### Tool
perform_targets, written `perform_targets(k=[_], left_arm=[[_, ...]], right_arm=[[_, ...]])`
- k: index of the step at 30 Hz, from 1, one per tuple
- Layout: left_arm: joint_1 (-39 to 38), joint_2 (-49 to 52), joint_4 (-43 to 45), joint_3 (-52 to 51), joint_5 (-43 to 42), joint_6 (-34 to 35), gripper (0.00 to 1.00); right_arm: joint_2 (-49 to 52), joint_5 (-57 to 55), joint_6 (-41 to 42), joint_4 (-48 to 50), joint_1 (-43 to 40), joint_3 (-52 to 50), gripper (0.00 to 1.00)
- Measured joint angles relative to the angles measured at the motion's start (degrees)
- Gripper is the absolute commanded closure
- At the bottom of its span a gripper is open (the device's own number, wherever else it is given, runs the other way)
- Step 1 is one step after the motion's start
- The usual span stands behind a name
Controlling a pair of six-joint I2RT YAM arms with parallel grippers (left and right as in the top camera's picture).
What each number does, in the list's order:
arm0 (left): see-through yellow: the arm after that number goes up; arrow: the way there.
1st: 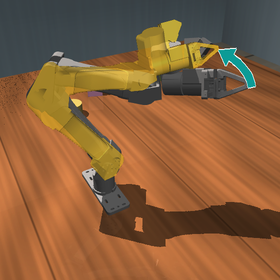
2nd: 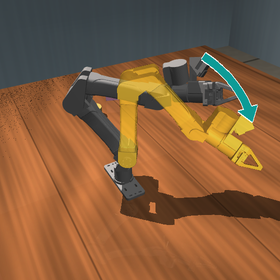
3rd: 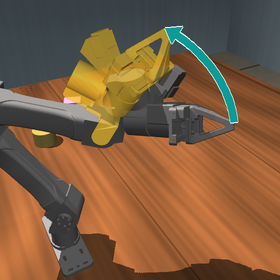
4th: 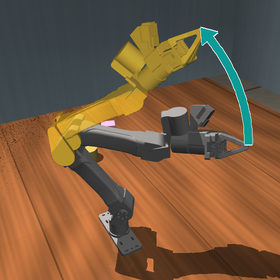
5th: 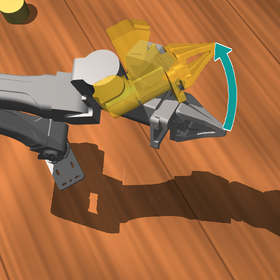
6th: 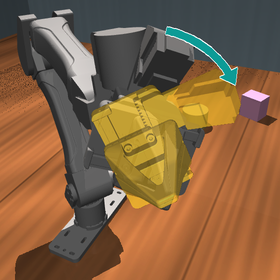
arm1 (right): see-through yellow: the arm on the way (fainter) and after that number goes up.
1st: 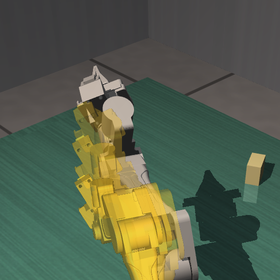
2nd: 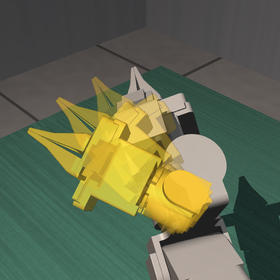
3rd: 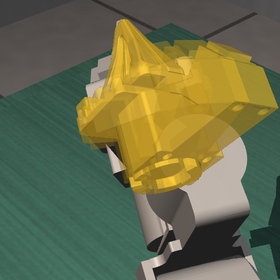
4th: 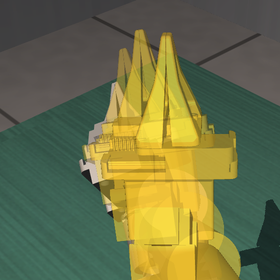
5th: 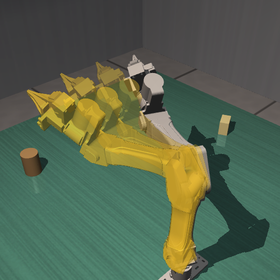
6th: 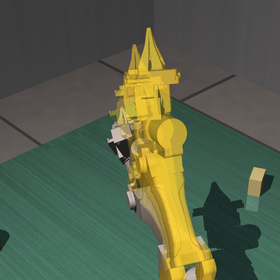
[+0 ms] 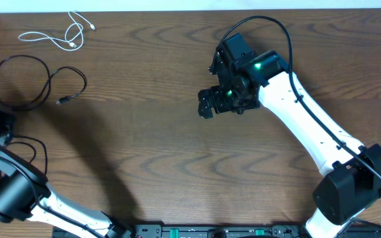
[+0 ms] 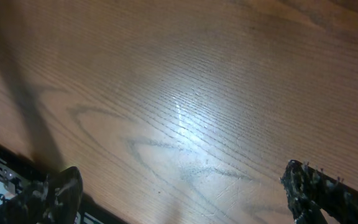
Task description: Untangle cables
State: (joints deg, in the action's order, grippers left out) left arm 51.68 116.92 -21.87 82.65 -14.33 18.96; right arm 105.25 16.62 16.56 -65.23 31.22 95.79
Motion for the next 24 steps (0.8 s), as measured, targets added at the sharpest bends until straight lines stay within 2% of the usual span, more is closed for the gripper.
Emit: perform_targets(k=[4, 8, 10, 12, 16, 24], left_arm=[[0.0, -6.5, 0.6, 0.4, 0.2, -0.8, 0.56], [0.0, -11.3, -1.9, 2.1, 6.5, -1.0, 0.55], [0.2, -11.5, -4.4, 2.2, 11.9, -1.0, 0.42], [0.6, -10.6, -6.3, 2.2, 15.6, -0.9, 0.22], [3.0, -6.5, -9.2, 2.2, 21.0, -1.2, 0.09], [10.7, -0.4, -11.5, 2.1, 22.9, 0.6, 0.07]], right_arm=[[0.0, 0.0, 0.0, 0.1, 0.2, 0.0, 0.01], [0.0, 0.0, 0.0, 0.0, 0.3, 0.0, 0.01], [0.0, 0.0, 0.0, -0.2, 0.3, 0.0, 0.01], [0.0, 0.0, 0.0, -0.2, 0.3, 0.0, 0.01], [0.0, -0.1, 0.0, 0.1, 0.6, 0.0, 0.01], [0.0, -0.2, 0.0, 0.5, 1.2, 0.0, 0.01]])
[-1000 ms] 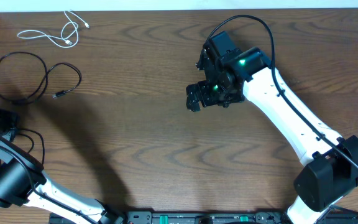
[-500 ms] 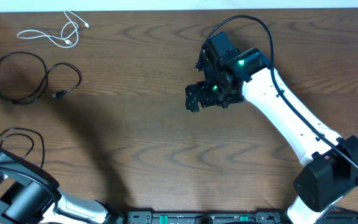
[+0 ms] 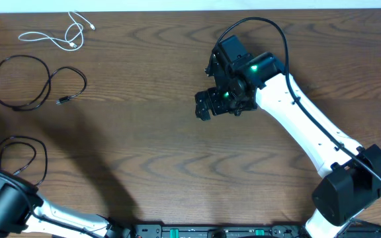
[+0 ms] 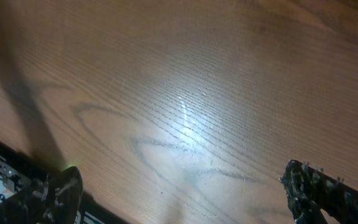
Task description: Untangle cables
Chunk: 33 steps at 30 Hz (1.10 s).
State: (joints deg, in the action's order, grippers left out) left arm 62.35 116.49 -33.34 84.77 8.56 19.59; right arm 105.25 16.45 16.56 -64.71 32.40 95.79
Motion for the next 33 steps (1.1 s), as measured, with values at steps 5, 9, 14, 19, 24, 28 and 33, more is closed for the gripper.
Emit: perform_targets(k=[5, 9, 14, 19, 24, 28, 33], left_arm=[[3.0, 0.2, 0.2, 0.0, -1.4, 0.9, 0.06], [3.2, 0.2, 0.8, 0.0, -4.7, 1.4, 0.06], [3.2, 2.1, 1.2, 0.0, -10.1, 1.6, 0.08], [3.1, 5.2, 1.9, 0.0, -11.8, 1.7, 0.27], [3.2, 5.3, 2.3, 0.0, -12.8, 1.6, 0.50], [3.2, 5.4, 2.3, 0.0, -14.2, 2.1, 0.62], [3.2, 5.6, 3.3, 0.0, -22.8, 2.3, 0.63]], right_arm=[[0.0, 0.0, 0.0, 1.1, 0.0, 0.0, 0.01], [0.0, 0.0, 0.0, 1.1, 0.0, 0.0, 0.01], [0.0, 0.0, 0.0, 1.1, 0.0, 0.0, 0.01], [0.0, 0.0, 0.0, 0.5, 0.0, 0.0, 0.01], [0.0, -0.2, 0.0, 0.5, 0.3, 0.0, 0.01], [0.0, -0.3, 0.0, 0.7, 0.7, 0.0, 0.01], [0.0, -0.3, 0.0, 0.6, 1.2, 0.0, 0.01]])
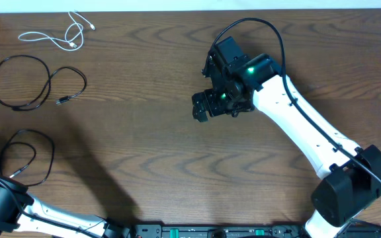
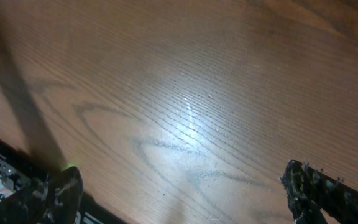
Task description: Untangle cables
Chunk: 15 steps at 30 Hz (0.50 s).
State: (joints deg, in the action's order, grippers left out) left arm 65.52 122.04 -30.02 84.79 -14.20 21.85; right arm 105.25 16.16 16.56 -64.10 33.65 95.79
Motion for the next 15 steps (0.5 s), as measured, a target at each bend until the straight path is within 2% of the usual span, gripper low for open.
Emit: perform_targets(k=[11, 12, 14, 15], left_arm=[[0.0, -0.1, -2.6, 0.0, -3.3, 0.2, 0.63], [0.0, -0.3, -3.3, 0.0, -2.8, 0.2, 0.53], [0.0, -0.7, -4.1, 0.0, -1.9, 0.5, 0.27], [0.0, -1.0, -4.4, 0.0, -1.5, 0.5, 0.17]], right_arm=[[0.0, -0.1, 0.0, -0.2, 0.8, 0.0, 0.01], [0.0, -0.1, 0.0, -0.2, 0.8, 0.0, 0.01], [0.0, -0.1, 0.0, -0.2, 0.8, 0.0, 0.01], [0.0, -0.1, 0.0, -0.2, 0.8, 0.0, 0.01]])
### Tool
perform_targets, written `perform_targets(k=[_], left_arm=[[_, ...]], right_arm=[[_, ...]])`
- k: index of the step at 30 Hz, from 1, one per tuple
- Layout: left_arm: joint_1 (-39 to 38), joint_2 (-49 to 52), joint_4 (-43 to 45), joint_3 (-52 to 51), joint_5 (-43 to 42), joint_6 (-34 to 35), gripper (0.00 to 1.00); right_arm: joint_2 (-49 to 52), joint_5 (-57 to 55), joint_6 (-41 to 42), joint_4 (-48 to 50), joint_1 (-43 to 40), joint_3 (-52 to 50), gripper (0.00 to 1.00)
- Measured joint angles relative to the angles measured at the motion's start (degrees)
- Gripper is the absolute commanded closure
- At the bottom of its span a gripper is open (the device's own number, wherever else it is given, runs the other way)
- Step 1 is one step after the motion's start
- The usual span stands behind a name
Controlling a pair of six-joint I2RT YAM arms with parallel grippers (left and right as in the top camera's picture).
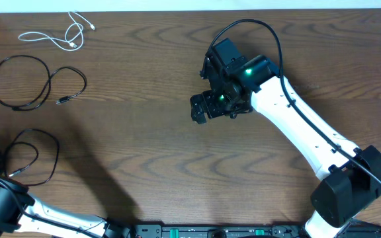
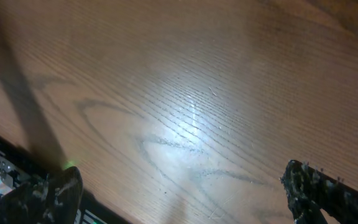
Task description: Untangle cables
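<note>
Three cables lie apart at the table's left. A thin white cable (image 1: 53, 36) sits at the far left corner. Below it a black cable (image 1: 25, 82) makes a loop with a tail. A second black cable (image 1: 33, 155) loops near the left edge and one end runs into my left gripper, which is half out of view and seems shut on it. My right gripper (image 1: 200, 109) hovers over mid-table. In the right wrist view it (image 2: 185, 199) is wide open, with only bare wood between its fingertips (image 2: 58, 193).
The wooden table (image 1: 144, 165) runs to a white back edge at the top. A black rail with green lights (image 1: 210, 231) lines the front edge. The right arm (image 1: 303, 132) slants across the right half.
My right gripper has shifted slightly left and stays open over bare wood. The lower black cable's loop has spread a little to the right beside my left gripper.
My left gripper was higher at the left edge, with the second black cable trailing below it. Then it was lower and nearer the front, and the loop lay beside it and opened out. Meanwhile my open right gripper has shifted left in small amounts.
</note>
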State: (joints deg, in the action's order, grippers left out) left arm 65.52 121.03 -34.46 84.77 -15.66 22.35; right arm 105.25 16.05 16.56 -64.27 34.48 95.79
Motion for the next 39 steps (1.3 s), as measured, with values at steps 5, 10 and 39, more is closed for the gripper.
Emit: perform_targets(k=[5, 10, 39], left_arm=[[0.0, -5.3, -0.1, 0.0, 1.2, -0.2, 0.04], [-0.4, -13.2, -0.3, 0.0, -0.9, 0.7, 0.04], [-69.6, -15.8, -22.1, 0.0, -4.5, -8.3, 0.02]], right_arm=[[0.0, 0.0, 0.0, -0.6, 0.0, 0.0, 0.01], [0.0, 0.0, 0.0, -1.4, 0.0, 0.0, 0.01], [0.0, -4.6, -1.3, -15.1, -9.3, 0.0, 0.01]])
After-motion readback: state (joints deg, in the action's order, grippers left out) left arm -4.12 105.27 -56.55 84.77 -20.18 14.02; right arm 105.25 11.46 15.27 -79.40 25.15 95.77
